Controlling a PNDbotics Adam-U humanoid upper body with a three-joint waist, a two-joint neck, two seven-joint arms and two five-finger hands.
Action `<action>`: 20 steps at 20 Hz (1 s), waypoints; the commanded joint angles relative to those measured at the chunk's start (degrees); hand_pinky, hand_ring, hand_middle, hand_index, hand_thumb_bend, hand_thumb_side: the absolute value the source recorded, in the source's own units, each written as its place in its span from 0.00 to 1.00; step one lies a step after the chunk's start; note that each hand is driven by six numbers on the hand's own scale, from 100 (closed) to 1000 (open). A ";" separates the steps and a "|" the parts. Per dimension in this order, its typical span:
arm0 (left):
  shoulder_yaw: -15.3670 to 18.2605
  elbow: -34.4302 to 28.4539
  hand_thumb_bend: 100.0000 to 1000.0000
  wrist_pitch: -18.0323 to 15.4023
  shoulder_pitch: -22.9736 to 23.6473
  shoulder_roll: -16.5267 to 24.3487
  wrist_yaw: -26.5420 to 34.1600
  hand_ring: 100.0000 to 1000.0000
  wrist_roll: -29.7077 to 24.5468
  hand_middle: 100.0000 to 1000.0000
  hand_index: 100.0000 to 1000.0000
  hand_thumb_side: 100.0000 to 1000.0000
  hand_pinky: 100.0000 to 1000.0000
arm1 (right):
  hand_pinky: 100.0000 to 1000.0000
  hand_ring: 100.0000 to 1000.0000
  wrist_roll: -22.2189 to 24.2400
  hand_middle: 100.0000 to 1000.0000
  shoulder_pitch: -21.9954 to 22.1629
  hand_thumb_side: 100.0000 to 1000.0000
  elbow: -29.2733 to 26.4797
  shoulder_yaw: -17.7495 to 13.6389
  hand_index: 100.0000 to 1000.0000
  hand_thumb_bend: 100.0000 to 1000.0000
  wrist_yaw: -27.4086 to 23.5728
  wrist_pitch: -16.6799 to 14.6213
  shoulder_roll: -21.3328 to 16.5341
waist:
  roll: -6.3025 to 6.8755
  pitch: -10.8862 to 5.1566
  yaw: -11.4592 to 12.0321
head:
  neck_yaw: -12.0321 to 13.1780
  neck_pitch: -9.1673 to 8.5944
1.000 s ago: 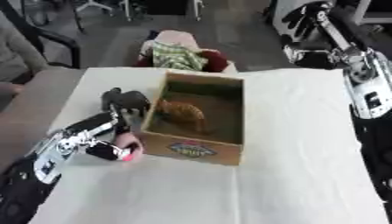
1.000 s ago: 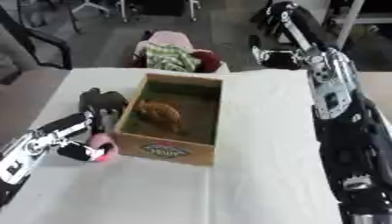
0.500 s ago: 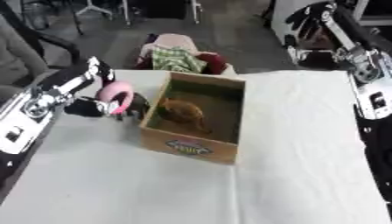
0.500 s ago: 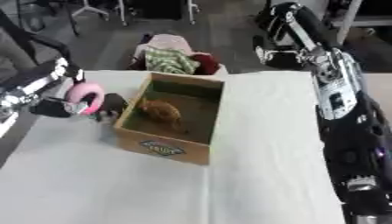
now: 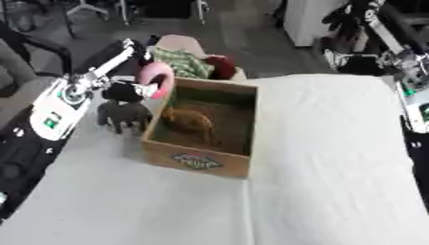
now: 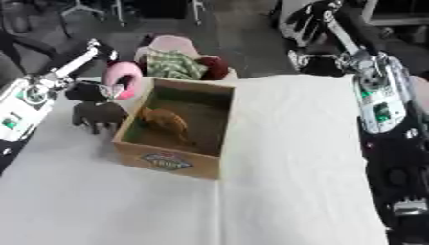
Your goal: Pick up objects on the table and place them in the box.
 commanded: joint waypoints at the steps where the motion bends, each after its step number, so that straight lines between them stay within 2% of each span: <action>1: 0.79 3.54 0.00 -1.35 -1.97 -1.37 -3.01 0.42 0.56 0.31 0.43 0.14 0.70 | 0.39 0.46 0.01 0.50 -1.98 0.00 -0.20 0.39 0.68 0.04 -0.76 -0.73 -0.12 | 0.07 -0.53 -0.77 | 1.43 -1.00; 4: 0.93 6.44 0.03 -2.47 -2.06 -3.56 -5.99 0.43 1.49 0.35 0.46 0.14 0.70 | 0.39 0.45 0.10 0.50 -2.21 0.00 0.18 0.49 0.68 0.04 -0.92 -1.04 0.05 | 0.14 -0.08 -1.91 | 2.41 -1.15; 7: 0.81 7.62 0.33 -3.48 -1.63 -4.56 -8.11 0.53 2.65 0.52 0.62 0.13 0.74 | 0.39 0.45 0.26 0.49 -2.08 0.00 0.35 0.46 0.67 0.02 -1.04 -1.12 0.10 | 0.34 0.21 -2.48 | 2.85 -1.16; 8: 0.76 7.73 0.40 -3.83 -1.50 -4.63 -8.61 0.55 2.91 0.54 0.64 0.13 0.74 | 0.39 0.45 0.34 0.49 -1.98 0.00 0.36 0.43 0.67 0.02 -1.11 -1.08 0.14 | 0.41 0.25 -2.55 | 2.89 -1.19; 9: 0.82 7.71 0.58 -4.16 -1.40 -4.54 -8.90 0.61 3.03 0.62 0.72 0.13 0.78 | 0.39 0.45 0.45 0.49 -1.86 0.00 0.36 0.41 0.67 0.01 -1.16 -1.04 0.18 | 0.49 0.25 -2.53 | 2.91 -1.20; 11: 1.53 7.20 0.71 -4.42 -1.37 -4.00 -8.38 0.66 3.67 0.69 0.78 0.29 0.81 | 0.39 0.45 0.68 0.49 -1.62 0.00 0.34 0.38 0.67 0.01 -1.21 -0.95 0.17 | 0.63 0.18 -2.39 | 2.83 -1.15; 12: 2.01 6.59 0.72 -4.41 -1.35 -3.47 -7.69 0.66 4.29 0.70 0.78 0.30 0.81 | 0.39 0.45 0.78 0.49 -1.47 0.00 0.32 0.35 0.67 0.01 -1.22 -0.90 0.15 | 0.69 0.10 -2.29 | 2.76 -1.08; 13: 2.37 5.72 0.78 -4.42 -1.31 -2.78 -6.87 0.68 4.89 0.72 0.80 0.34 0.82 | 0.39 0.45 0.86 0.49 -1.32 0.00 0.29 0.31 0.67 0.01 -1.22 -0.83 0.08 | 0.77 0.01 -2.16 | 2.64 -1.03; 15: 2.88 3.34 0.82 -4.46 -1.12 -1.03 -5.00 0.71 5.48 0.75 0.82 0.38 0.83 | 0.38 0.45 0.97 0.49 -0.98 0.00 0.18 0.17 0.67 0.00 -1.21 -0.65 -0.11 | 0.92 -0.19 -1.80 | 2.41 -0.89; 17: 3.36 0.57 0.82 -4.46 -0.70 1.26 -3.13 0.72 5.10 0.76 0.82 0.37 0.84 | 0.38 0.45 1.10 0.49 -0.72 0.00 0.11 0.10 0.67 0.00 -1.22 -0.48 -0.25 | 1.01 -0.35 -1.39 | 2.23 -0.68; 18: 3.71 -0.89 0.78 -4.31 -0.29 2.55 -2.21 0.72 4.83 0.76 0.82 0.32 0.83 | 0.38 0.45 1.19 0.49 -0.64 0.00 0.11 0.11 0.67 0.00 -1.24 -0.46 -0.27 | 1.05 -0.43 -1.19 | 2.18 -0.53; 19: 4.14 -2.40 0.67 -4.00 0.30 3.85 -1.26 0.71 4.54 0.74 0.80 0.17 0.82 | 0.38 0.45 1.28 0.48 -0.55 0.00 0.11 0.14 0.67 0.00 -1.23 -0.48 -0.32 | 1.10 -0.54 -0.95 | 2.16 -0.32; 20: 4.66 -3.86 0.62 -3.63 1.07 5.21 -0.41 0.70 4.20 0.73 0.80 0.10 0.82 | 0.38 0.45 1.36 0.48 -0.42 0.00 0.09 0.15 0.67 0.00 -1.25 -0.54 -0.43 | 1.18 -0.67 -0.63 | 2.22 -0.03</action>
